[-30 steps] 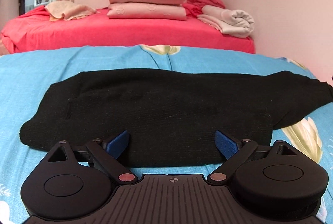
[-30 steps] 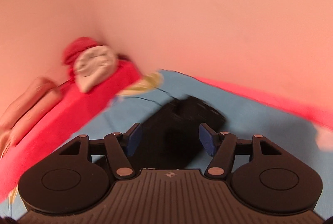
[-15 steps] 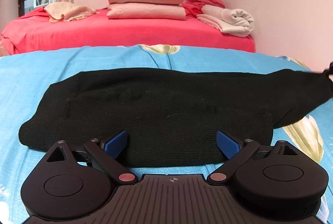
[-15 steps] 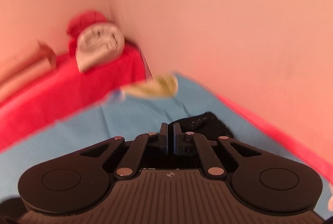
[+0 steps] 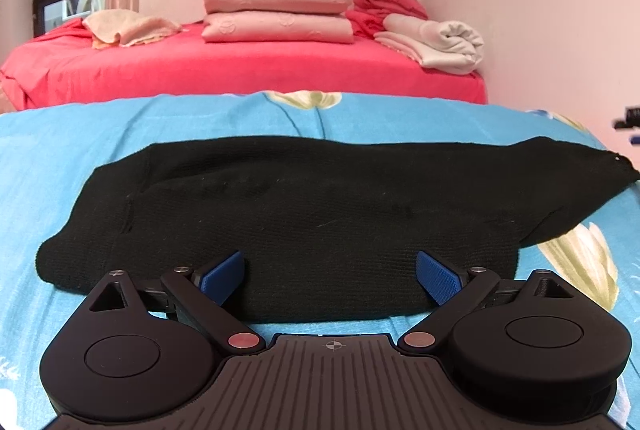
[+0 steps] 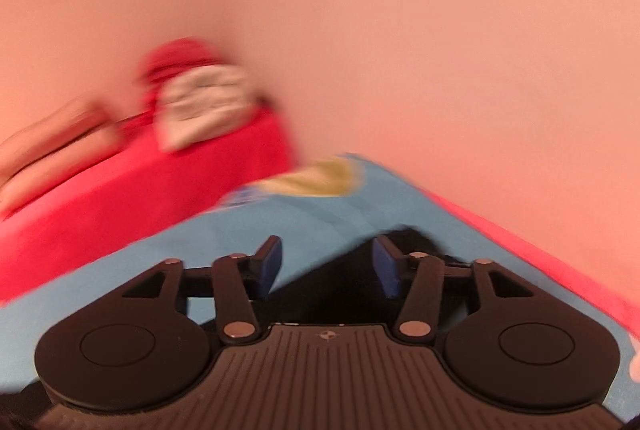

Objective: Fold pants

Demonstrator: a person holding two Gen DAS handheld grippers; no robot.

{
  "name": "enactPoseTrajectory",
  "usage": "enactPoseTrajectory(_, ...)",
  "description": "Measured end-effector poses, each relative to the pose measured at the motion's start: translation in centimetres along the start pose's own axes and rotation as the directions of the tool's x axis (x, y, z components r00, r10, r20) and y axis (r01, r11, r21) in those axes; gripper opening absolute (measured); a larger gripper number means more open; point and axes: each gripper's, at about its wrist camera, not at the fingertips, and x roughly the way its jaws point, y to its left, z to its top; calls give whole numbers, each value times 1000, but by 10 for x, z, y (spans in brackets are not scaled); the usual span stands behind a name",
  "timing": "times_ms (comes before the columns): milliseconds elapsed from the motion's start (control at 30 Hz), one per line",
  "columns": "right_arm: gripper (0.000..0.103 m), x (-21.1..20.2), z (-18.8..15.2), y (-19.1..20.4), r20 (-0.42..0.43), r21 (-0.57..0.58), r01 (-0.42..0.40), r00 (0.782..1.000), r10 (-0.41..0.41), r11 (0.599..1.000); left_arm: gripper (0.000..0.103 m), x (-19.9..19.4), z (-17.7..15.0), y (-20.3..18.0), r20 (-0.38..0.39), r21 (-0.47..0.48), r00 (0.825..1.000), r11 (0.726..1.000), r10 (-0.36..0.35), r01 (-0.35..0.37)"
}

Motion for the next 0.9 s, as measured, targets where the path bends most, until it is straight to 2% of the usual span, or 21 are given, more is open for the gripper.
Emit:
enactPoseTrajectory(67,62,-15,-2,42,-46,-107,-140,990,136,984,103,-6,0,-2,16,19,1000,1000,-18,18)
enactPoseTrajectory(100,62,-23,-7,68,-92,-164,-226,973,213,960,103,-10,-1,-4,26,34,999,999,-34,33)
enactPoseTrajectory(133,62,-31,-12,94,-146,-209,-316,946,291,925,103,-16,-1,-5,40,52,998,997,-56,54)
enactPoseTrajectory(200,60,-49,-27,153,-261,-288,-508,857,443,812,103,-27,-4,-8,52,103,991,988,-123,117)
enactPoseTrajectory(233,58,-60,-38,186,-316,-330,-588,806,500,739,103,-32,-5,-8,56,128,987,982,-150,142)
enactPoseTrajectory(300,58,-77,-62,248,-413,-393,-697,717,562,600,103,-40,-6,-6,58,161,978,969,-200,188)
enactPoseTrajectory(367,52,-91,-85,308,-505,-425,-779,627,593,461,103,-47,-4,0,52,169,960,950,-275,263)
enactPoseTrajectory(400,51,-97,-96,333,-536,-447,-802,595,599,396,103,-49,-2,4,47,166,946,937,-320,308)
enactPoseTrajectory(433,51,-100,-108,358,-560,-476,-809,582,590,346,103,-51,-1,8,47,159,935,927,-351,340)
enactPoseTrajectory(467,51,-101,-116,382,-579,-501,-807,582,572,314,103,-52,0,12,43,152,923,916,-382,371)
enactPoseTrajectory(500,51,-99,-125,401,-588,-529,-797,591,552,290,103,-53,1,15,39,146,913,906,-406,397)
enactPoseTrajectory(533,51,-97,-134,418,-587,-567,-779,610,533,266,103,-53,1,17,39,137,908,902,-418,409)
enactPoseTrajectory(567,51,-92,-140,431,-575,-605,-753,637,513,257,103,-52,2,18,41,129,907,903,-418,410)
enactPoseTrajectory(600,51,-85,-144,441,-560,-635,-725,670,487,267,103,-51,2,18,42,124,908,904,-417,409)
enactPoseTrajectory(633,51,-80,-150,443,-561,-645,-713,687,462,277,103,-50,2,18,43,119,908,904,-417,410)
enactPoseTrajectory(667,51,-73,-151,443,-572,-637,-715,688,446,287,103,-49,2,19,44,112,906,904,-420,413)
enactPoseTrajectory(733,51,-59,-150,436,-600,-590,-741,668,439,322,103,-48,2,20,47,100,904,902,-425,419)
enactPoseTrajectory(800,51,-59,-149,424,-609,-563,-752,658,444,343,103,-50,0,20,49,93,903,902,-427,422)
enactPoseTrajectory(900,49,-71,-146,411,-591,-575,-744,666,456,341,103,-48,1,21,38,90,908,907,-417,412)
